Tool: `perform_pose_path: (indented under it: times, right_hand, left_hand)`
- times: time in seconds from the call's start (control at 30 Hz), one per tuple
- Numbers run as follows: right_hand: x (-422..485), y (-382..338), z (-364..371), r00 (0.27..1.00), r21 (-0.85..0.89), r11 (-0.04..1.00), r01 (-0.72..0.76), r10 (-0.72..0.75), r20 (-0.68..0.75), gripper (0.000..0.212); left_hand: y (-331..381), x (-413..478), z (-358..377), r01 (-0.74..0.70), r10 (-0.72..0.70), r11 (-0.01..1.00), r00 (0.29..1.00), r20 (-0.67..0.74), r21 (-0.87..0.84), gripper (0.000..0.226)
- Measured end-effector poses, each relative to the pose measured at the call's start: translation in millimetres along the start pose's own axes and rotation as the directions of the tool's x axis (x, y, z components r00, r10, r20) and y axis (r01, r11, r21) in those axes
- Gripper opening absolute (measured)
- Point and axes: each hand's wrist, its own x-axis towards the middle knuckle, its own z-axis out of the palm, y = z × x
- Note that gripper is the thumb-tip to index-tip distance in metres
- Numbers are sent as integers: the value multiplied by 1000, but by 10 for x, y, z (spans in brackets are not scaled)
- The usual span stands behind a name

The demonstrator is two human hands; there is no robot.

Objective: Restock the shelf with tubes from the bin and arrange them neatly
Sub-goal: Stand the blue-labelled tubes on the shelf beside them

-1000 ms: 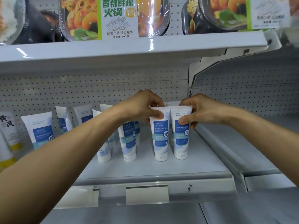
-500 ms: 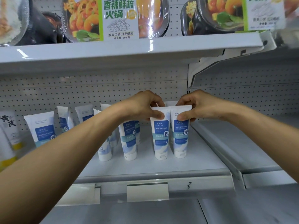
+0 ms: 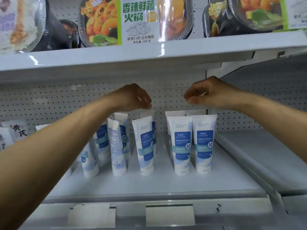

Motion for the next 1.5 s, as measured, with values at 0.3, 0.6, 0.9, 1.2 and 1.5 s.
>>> perform_pose_path:
  times: [0.3, 0.6, 0.9, 1.2, 1.5]
  right_hand:
    - [462, -76, 223, 941, -215, 977, 3, 70, 330, 37]
    - [574, 17, 325, 905, -221, 975, 11, 84, 417, 20]
    - [591, 67, 334, 910, -180, 983, 32, 46, 412, 18]
    - [565, 78, 328, 912, -162, 985, 59, 13, 410, 17]
    - [474, 15, 190, 951, -78, 995, 67, -40, 307, 31]
  left_hand:
    - [-121, 268, 246, 16, -63, 959, 986, 157, 282, 44]
    - [-172, 347, 315, -61, 53, 998, 974, 219, 31, 17]
    - [-133, 259, 313, -68, 93, 991, 969, 229, -118, 9]
    - [-82, 230, 301, -64, 89, 993, 962, 258, -104, 3]
    - [-119, 176, 272, -55, 78, 993, 970, 230, -104, 25]
